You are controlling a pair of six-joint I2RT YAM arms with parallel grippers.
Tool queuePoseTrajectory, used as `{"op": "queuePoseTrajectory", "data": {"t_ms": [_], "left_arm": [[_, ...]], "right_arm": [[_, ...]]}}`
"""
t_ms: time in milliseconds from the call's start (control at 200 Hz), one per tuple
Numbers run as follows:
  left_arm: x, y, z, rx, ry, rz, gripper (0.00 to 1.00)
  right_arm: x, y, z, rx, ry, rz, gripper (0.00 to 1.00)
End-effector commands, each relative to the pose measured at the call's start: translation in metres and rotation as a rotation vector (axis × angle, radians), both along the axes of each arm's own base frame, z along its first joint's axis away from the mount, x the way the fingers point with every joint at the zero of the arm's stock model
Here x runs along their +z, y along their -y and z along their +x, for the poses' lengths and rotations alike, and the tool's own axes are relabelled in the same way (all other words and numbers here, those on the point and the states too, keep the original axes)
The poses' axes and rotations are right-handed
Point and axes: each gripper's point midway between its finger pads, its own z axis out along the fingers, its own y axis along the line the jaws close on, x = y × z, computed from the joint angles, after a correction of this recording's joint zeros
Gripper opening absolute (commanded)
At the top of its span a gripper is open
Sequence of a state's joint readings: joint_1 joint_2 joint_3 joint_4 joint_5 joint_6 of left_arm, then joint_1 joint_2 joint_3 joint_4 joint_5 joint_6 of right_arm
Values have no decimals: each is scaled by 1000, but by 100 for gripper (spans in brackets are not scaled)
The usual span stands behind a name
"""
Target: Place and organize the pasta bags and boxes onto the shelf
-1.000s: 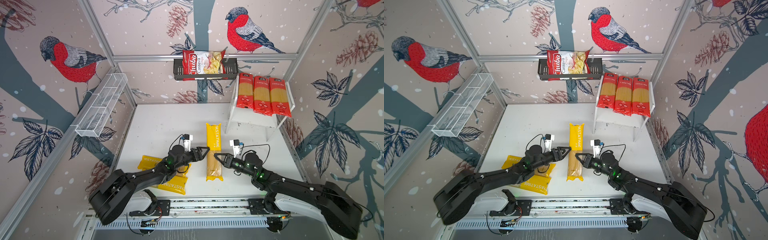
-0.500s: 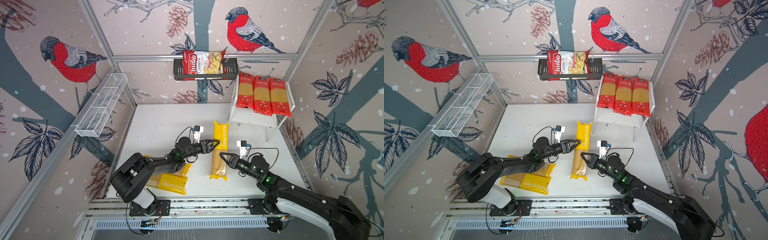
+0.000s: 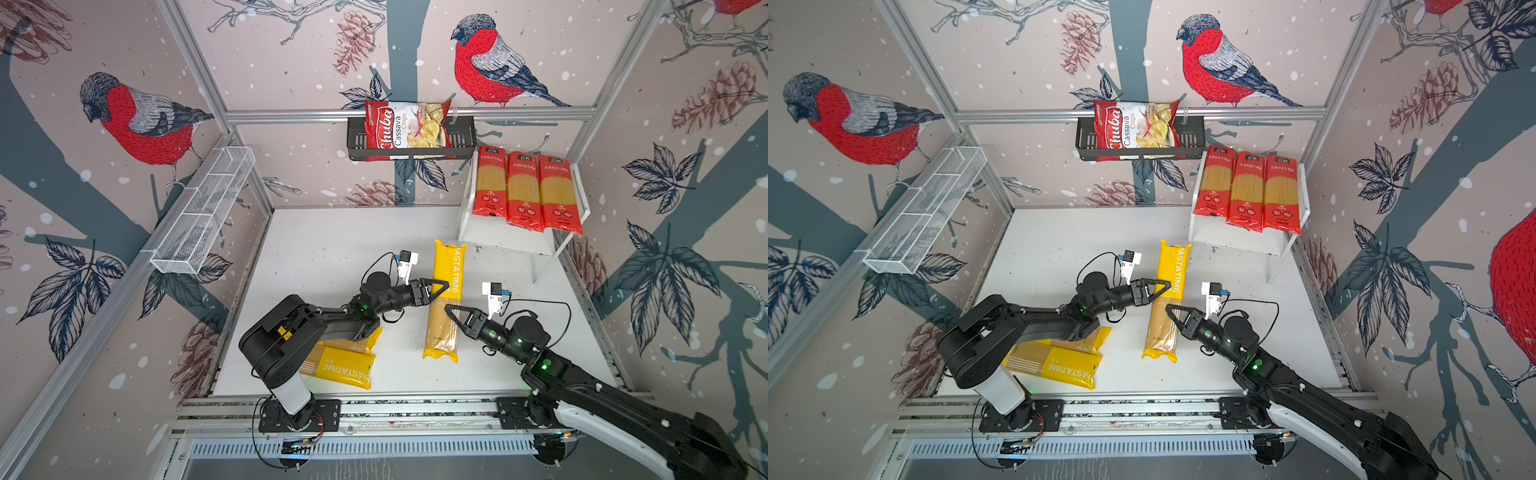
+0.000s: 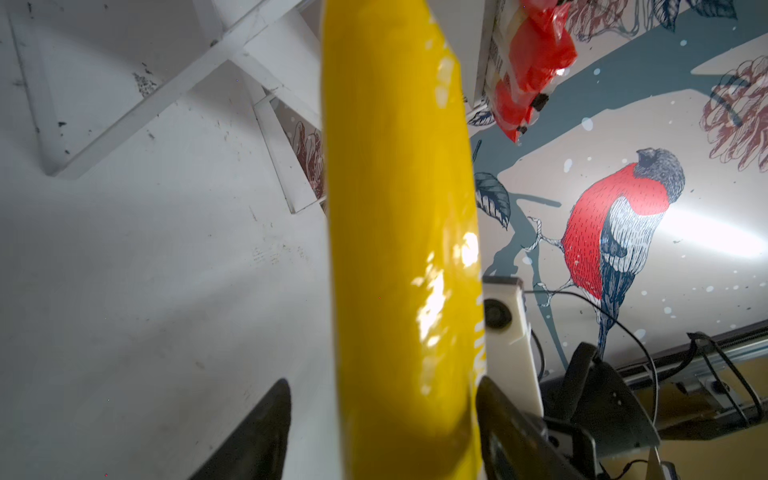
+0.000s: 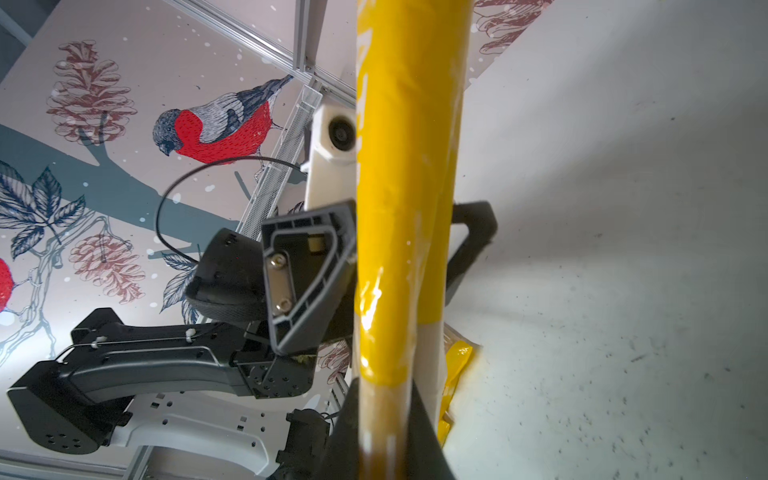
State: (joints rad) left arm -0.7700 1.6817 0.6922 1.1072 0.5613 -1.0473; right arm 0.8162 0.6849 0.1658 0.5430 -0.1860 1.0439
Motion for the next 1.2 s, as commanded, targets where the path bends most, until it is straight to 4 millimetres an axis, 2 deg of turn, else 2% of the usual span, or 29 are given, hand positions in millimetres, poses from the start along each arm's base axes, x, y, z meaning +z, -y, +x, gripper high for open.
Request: {"op": "queuePoseTrajectory", "data": {"t_ms": [0, 125, 255, 470, 545, 620, 740, 886, 1066, 1091, 1116, 1196], "left_arm": [[27, 7, -4, -44, 79, -58, 59], [26, 13, 1, -39, 91, -13, 42], [28, 20, -1, -70, 104, -12, 35], [39, 24, -2, -88, 111, -45, 12], [44, 26, -4, -97, 111, -60, 8], [48, 29, -4, -101, 109, -74, 6], [57, 33, 0, -94, 110, -102, 0], [71, 37, 12, -59, 91, -152, 0], [88, 44, 22, -50, 65, -212, 0], [85, 45, 23, -44, 54, -207, 0], [96, 47, 26, -42, 67, -225, 0], [98, 51, 34, -24, 42, -224, 0]], "right_arm": [[26, 4, 3, -28, 92, 72, 1], [20, 4, 2, -26, 89, 56, 3], [14, 8, 2, -44, 86, 54, 6], [9, 19, 5, -94, 86, 53, 10], [8, 19, 4, -97, 84, 52, 11], [5, 19, 4, -94, 80, 49, 17], [0, 21, 5, -105, 74, 44, 34], [-4, 24, 6, -122, 75, 38, 48], [-15, 30, 5, -144, 74, 32, 57], [-15, 31, 4, -144, 83, 39, 58], [-15, 32, 4, -145, 90, 45, 59], [-12, 36, 3, -159, 119, 61, 61]]}}
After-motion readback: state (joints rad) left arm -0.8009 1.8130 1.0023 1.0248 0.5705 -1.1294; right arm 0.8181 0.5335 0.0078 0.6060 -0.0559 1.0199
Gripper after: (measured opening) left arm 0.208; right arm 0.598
